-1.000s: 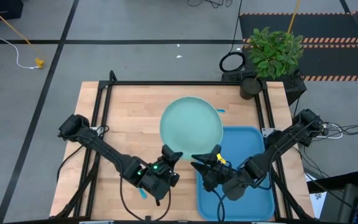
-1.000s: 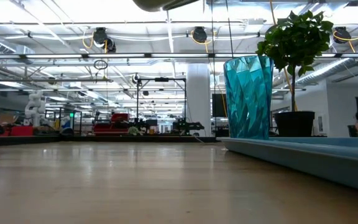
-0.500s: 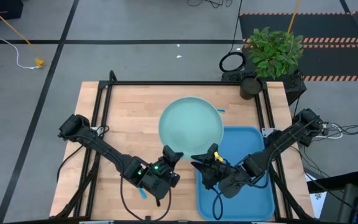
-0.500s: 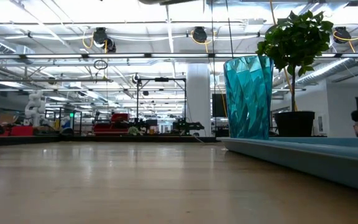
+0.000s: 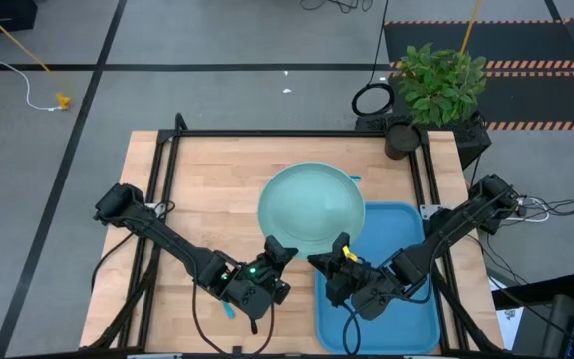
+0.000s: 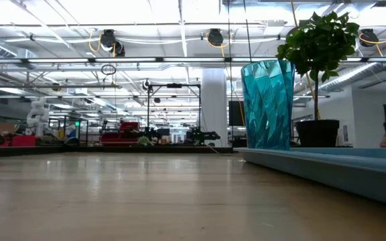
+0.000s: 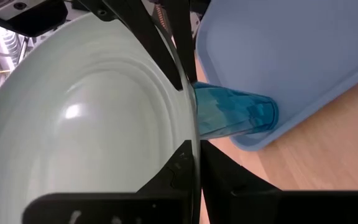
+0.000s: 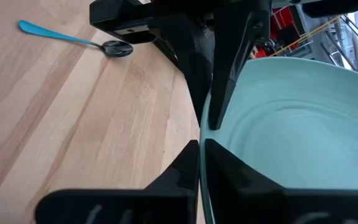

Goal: Pick and place plate/cup/fork/spoon on tray
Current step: Put the green plate on the blue serving tray to the left of the blue glass

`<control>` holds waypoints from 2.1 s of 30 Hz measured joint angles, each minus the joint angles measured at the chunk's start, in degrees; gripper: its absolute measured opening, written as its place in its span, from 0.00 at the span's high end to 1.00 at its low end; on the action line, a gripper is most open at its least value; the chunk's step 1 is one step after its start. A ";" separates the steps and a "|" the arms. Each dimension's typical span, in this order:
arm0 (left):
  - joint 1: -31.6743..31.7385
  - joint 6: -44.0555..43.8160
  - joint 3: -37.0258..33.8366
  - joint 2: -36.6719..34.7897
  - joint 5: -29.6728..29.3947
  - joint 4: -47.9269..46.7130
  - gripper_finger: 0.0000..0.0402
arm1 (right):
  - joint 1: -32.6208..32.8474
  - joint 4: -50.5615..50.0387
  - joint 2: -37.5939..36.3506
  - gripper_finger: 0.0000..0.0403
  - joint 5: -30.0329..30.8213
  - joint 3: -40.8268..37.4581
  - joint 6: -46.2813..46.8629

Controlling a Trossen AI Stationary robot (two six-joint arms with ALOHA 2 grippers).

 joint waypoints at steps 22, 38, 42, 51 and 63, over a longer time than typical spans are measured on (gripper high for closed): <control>-0.07 -0.13 0.00 0.00 2.43 3.19 0.95 | 0.22 -0.96 0.00 0.95 -0.66 0.00 -0.63; -1.32 -3.23 0.24 -0.11 1.11 10.39 0.62 | 2.72 -1.05 -2.00 1.00 -0.36 -0.11 -1.54; -3.26 -3.15 0.28 -0.26 -0.06 12.37 0.52 | 4.21 -1.21 -2.48 1.00 -0.24 -0.17 -1.40; -7.78 -2.65 0.25 -1.63 -6.29 12.22 0.46 | 8.75 -1.16 -5.18 1.00 -2.85 -0.17 5.29; -10.28 -10.10 0.22 -2.95 -10.54 12.50 0.46 | 17.40 -2.19 -6.20 1.00 -3.62 -0.09 23.32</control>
